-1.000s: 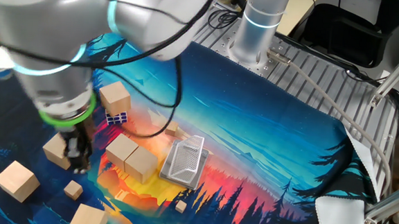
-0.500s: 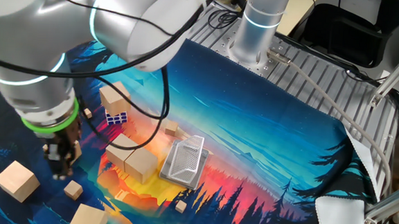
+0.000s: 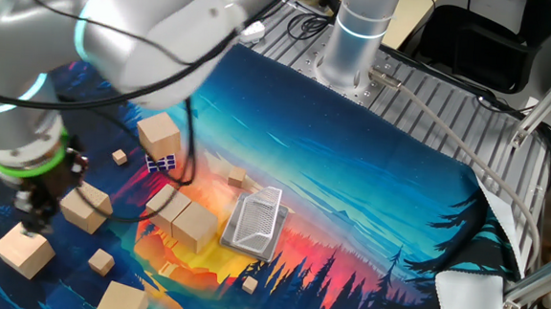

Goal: Stack the blocks into a pyramid shape

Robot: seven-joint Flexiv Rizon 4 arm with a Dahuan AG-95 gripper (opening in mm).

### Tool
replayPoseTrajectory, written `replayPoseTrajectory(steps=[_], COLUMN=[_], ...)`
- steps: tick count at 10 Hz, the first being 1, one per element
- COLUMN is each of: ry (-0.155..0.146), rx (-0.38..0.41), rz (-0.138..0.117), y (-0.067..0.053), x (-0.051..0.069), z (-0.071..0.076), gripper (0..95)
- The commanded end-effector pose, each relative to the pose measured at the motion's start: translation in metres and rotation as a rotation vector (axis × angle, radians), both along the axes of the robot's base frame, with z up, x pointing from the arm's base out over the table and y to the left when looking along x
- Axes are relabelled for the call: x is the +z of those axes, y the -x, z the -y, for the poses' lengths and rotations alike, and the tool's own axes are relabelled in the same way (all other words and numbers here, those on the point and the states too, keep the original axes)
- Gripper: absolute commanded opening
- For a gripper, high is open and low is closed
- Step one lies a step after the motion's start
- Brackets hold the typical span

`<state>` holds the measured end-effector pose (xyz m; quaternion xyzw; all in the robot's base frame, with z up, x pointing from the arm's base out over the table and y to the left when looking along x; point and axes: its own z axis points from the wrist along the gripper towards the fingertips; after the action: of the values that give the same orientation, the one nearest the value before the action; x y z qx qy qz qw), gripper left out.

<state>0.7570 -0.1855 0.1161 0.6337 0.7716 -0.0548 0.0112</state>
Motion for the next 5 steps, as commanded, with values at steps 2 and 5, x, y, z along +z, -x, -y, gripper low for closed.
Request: replayPoseTrajectory(steps=[2, 5], ry=[-0.005, -0.031], rx=[-0.074, -0.063], rz=[-0.003, -0.025], y=[0.003, 0.011], x=[-0.010, -0.008], z=[0.016, 0.016], gripper=[95.0, 95.0])
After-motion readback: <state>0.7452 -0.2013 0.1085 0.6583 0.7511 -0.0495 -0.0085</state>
